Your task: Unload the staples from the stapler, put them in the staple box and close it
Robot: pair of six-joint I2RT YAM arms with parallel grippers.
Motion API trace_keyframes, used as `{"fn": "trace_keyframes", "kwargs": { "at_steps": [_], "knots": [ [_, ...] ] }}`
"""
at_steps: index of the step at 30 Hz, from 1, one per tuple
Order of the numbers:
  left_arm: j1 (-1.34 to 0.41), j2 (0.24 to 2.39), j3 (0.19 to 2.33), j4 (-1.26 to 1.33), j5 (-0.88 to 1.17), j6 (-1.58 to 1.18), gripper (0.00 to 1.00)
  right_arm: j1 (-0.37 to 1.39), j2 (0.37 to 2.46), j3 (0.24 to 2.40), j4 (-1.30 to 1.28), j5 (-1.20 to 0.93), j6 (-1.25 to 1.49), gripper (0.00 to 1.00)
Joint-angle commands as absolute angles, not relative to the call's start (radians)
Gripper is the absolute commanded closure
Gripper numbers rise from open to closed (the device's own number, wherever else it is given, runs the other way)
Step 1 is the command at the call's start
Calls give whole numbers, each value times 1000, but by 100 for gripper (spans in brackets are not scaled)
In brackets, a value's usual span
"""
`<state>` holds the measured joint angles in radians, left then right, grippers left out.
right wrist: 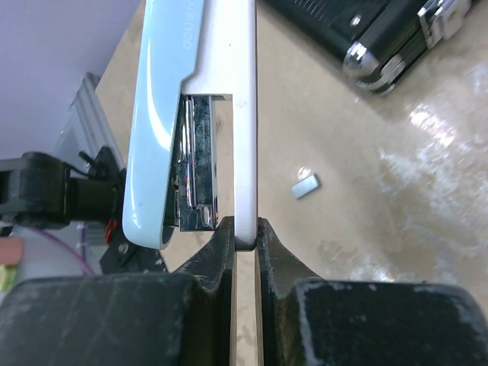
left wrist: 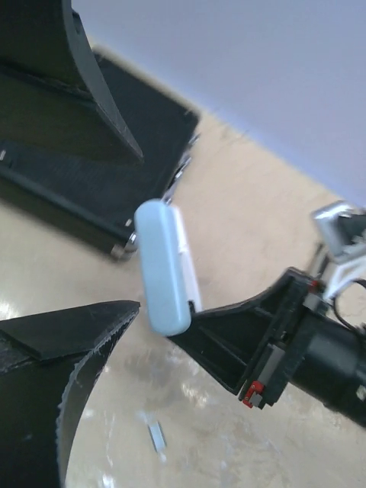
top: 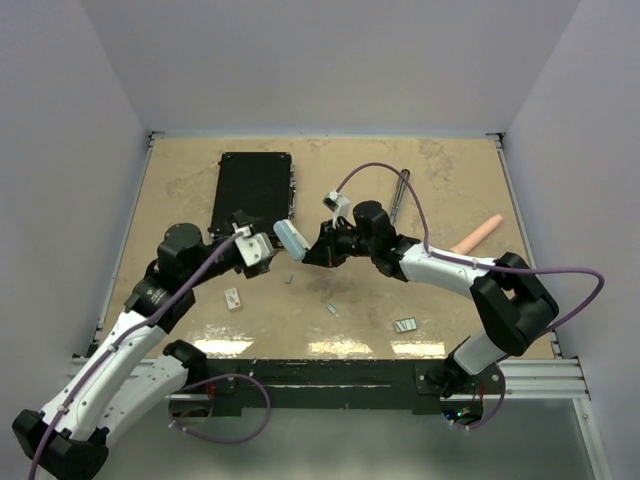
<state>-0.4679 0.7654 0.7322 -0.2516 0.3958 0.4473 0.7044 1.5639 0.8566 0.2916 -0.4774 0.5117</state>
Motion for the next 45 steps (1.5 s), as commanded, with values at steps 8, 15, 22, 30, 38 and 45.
{"fn": "trace_keyframes", "kwargs": {
  "at_steps": [8, 15, 22, 30, 38, 45],
  "knots": [
    [-652, 880, 844, -386, 456, 1020, 30, 696, 1494, 902, 215, -667, 499, 100],
    [-696, 920, 871, -472, 485, 1037, 22, 698, 1494, 904, 175, -672, 476, 100],
    [-701, 954, 848, -482, 430, 1075, 19, 696, 1506, 914, 158, -680, 446, 100],
    [-703, 1003, 824, -465, 452, 1103, 22, 698, 1480, 939, 132, -727, 437, 100],
    [-704, 1045, 844, -460, 476, 1130, 28, 696, 1483, 956, 121, -741, 434, 100],
    [-706, 1042, 871, -489, 485, 1091, 75, 693, 1517, 969, 55, -690, 394, 100]
  ]
}}
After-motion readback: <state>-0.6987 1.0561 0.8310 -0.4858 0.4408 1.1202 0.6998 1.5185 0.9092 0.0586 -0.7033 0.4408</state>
